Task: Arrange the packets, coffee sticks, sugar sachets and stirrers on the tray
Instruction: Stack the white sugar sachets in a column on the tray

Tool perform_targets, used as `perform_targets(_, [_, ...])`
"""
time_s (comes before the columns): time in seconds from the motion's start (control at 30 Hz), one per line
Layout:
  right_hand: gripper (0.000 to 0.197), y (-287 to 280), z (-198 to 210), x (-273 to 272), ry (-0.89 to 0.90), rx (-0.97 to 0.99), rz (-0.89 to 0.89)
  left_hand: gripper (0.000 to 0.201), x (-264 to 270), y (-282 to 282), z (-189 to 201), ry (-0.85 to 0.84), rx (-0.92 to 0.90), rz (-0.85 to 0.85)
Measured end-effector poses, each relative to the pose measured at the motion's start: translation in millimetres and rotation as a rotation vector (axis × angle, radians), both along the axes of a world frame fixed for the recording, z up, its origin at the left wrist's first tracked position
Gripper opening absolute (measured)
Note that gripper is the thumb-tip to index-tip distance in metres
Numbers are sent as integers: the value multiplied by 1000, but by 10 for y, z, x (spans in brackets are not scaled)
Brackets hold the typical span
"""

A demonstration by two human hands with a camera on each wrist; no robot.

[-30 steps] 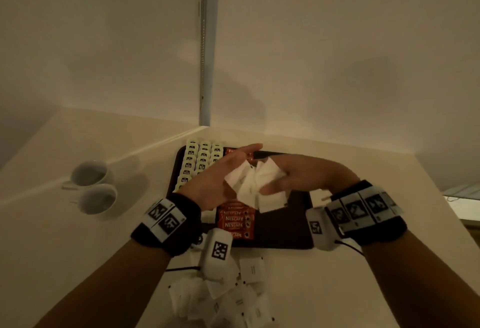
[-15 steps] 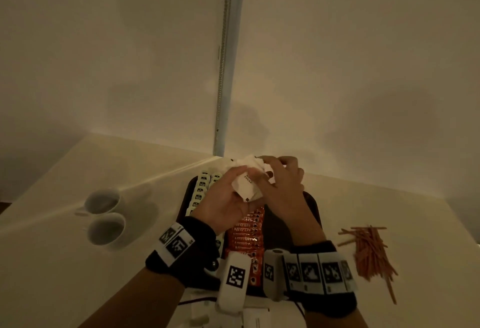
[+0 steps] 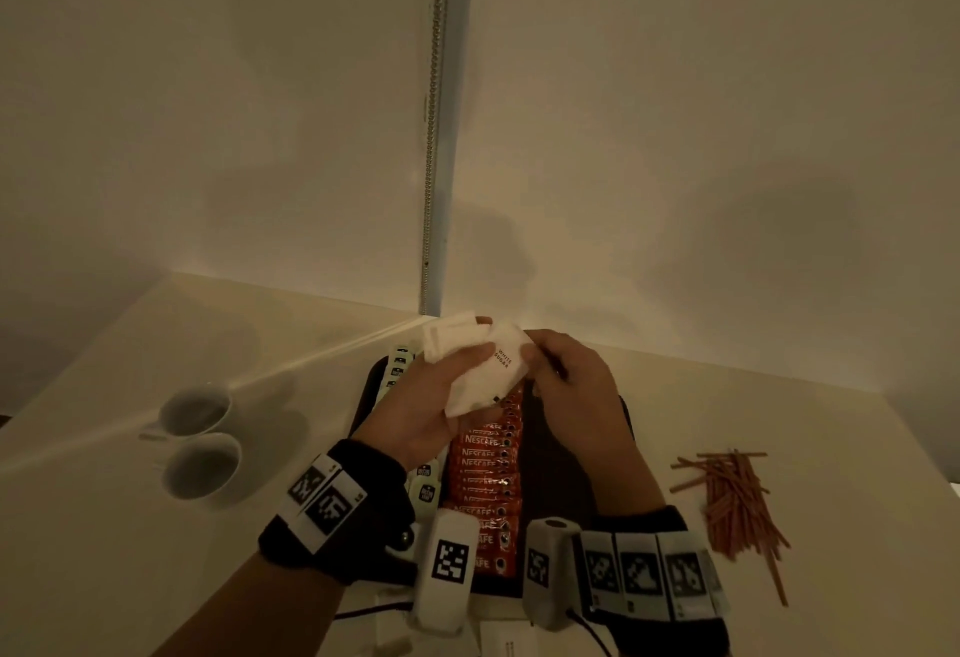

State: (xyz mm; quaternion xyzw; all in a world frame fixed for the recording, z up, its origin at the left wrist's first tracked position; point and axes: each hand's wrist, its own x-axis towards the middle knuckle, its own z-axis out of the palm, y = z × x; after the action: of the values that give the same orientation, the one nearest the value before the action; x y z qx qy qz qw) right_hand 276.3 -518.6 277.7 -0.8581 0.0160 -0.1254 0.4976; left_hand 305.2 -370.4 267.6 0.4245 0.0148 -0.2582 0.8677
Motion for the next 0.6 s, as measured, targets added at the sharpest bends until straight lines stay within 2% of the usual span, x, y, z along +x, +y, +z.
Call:
perform_targets(0.1, [12, -46, 44, -17, 52, 259, -33, 36, -32, 48, -38, -93, 85, 30])
perform_targets(0.2, [12, -35, 68, -34, 141, 579, -16, 43, -73, 50, -86, -162, 84, 38])
perform_targets(0.27, [11, -24, 58, -17, 195, 694, -28, 46, -76, 32, -110, -181, 74, 39])
perform_targets(0.37, [13, -20, -6, 24, 228, 690, 12, 43, -34, -8, -157, -156, 35, 88])
perform_targets(0.47, [10, -40, -88, 53, 236, 603, 106, 47, 64, -48, -213, -77, -11, 156])
perform_targets(0.53, [5, -115, -143, 122, 225, 591, 96, 45, 154, -56, -255, 4, -62, 159])
perform_targets(0.6, [10, -251, -216, 261, 211, 579, 37, 39, 245, -37, -268, 116, -141, 145])
